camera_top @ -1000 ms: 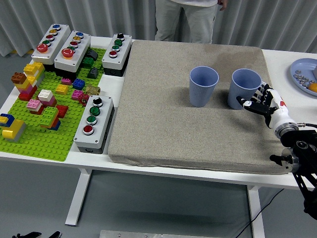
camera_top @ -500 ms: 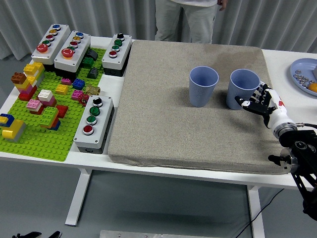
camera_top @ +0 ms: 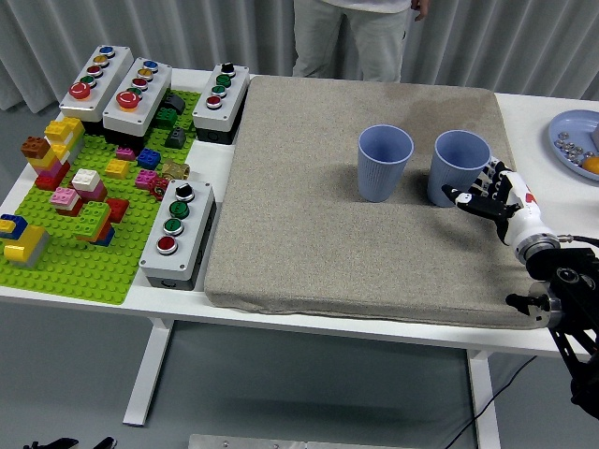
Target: Pick cup pour cup place
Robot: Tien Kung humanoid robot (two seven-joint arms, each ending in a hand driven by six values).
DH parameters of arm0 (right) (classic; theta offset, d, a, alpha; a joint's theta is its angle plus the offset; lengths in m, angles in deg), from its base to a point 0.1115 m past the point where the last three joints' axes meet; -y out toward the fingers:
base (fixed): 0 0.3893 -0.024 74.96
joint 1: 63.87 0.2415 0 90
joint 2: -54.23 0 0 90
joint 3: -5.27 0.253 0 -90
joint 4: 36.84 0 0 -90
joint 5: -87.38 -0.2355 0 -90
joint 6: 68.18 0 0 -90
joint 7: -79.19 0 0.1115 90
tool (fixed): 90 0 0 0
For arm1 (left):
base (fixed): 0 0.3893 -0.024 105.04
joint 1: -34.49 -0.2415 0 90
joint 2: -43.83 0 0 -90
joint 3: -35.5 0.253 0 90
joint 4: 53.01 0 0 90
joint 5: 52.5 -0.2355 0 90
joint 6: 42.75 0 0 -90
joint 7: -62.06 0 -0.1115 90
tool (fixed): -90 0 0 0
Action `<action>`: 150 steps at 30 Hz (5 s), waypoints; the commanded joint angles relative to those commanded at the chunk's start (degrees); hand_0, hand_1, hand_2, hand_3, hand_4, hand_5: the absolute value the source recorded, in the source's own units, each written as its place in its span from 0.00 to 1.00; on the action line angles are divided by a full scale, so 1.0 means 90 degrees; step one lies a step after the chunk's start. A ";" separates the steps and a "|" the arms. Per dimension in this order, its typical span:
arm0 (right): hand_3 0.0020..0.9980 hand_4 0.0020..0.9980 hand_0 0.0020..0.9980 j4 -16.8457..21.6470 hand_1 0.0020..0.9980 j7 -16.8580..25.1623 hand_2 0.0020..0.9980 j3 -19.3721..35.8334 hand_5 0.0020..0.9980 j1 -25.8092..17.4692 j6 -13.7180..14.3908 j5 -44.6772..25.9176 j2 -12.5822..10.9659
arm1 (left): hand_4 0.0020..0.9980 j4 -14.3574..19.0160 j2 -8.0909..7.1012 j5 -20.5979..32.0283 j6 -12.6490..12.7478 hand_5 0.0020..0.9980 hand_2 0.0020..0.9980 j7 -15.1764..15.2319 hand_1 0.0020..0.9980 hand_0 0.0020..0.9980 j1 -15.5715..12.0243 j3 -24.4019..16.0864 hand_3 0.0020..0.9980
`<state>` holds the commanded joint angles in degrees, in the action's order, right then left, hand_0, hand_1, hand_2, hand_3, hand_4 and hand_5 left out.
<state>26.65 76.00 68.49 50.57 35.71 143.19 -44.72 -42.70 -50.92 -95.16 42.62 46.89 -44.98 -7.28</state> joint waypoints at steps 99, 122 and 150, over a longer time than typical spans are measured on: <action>0.59 0.74 0.78 -0.0042 0.58 0.0204 0.50 -0.0137 0.05 0.0162 0.0436 -0.0202 0.0094 | 0.50 0.0000 -0.0028 -0.0015 -0.0011 1.00 0.83 0.0012 0.77 0.76 0.0020 0.0028 0.70; 0.60 0.71 0.79 0.0288 0.60 0.0181 0.51 -0.0870 0.03 0.0851 0.0818 0.1890 -0.0331 | 0.50 0.0000 -0.0064 -0.0047 -0.0012 1.00 0.83 0.0000 0.77 0.77 0.0072 -0.0033 0.70; 0.59 0.70 0.80 0.0310 0.60 0.0366 0.50 -0.1246 0.04 0.1078 0.1443 0.4710 -0.0182 | 0.50 0.0000 -0.0077 -0.0029 -0.0014 1.00 0.83 -0.0009 0.77 0.77 0.0044 0.0019 0.70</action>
<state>29.44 79.29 57.27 60.27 48.70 185.58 -46.36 -42.70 -51.62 -95.43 42.49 46.81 -44.58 -7.11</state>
